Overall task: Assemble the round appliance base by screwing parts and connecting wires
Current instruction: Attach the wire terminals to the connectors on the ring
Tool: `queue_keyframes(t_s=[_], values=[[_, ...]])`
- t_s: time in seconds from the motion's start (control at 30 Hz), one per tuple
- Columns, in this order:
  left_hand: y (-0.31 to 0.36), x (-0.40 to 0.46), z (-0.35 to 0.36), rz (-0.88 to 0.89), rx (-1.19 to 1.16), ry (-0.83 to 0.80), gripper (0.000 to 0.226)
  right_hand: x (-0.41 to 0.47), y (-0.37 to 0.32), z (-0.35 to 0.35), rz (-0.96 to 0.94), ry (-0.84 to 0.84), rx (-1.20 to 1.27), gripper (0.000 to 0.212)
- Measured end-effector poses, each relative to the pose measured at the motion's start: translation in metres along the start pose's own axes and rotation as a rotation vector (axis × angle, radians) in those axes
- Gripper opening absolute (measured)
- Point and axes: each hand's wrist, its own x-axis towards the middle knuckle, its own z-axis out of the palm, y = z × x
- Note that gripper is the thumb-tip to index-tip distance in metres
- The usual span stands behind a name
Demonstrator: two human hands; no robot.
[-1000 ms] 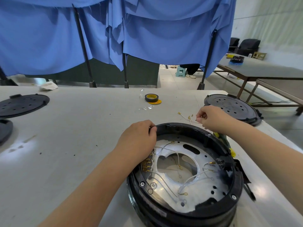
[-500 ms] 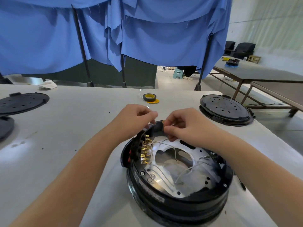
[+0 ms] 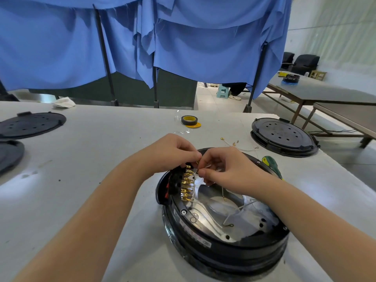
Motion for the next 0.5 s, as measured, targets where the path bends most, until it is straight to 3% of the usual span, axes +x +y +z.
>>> queue_keyframes(t_s=[0.5], values=[[-0.0018,-0.0030,-0.0044,0.046,-0.014,-0.076,0.021,-0.0032,-0.0006,-0.0016,0.005,-0.061,0.093,0.017]])
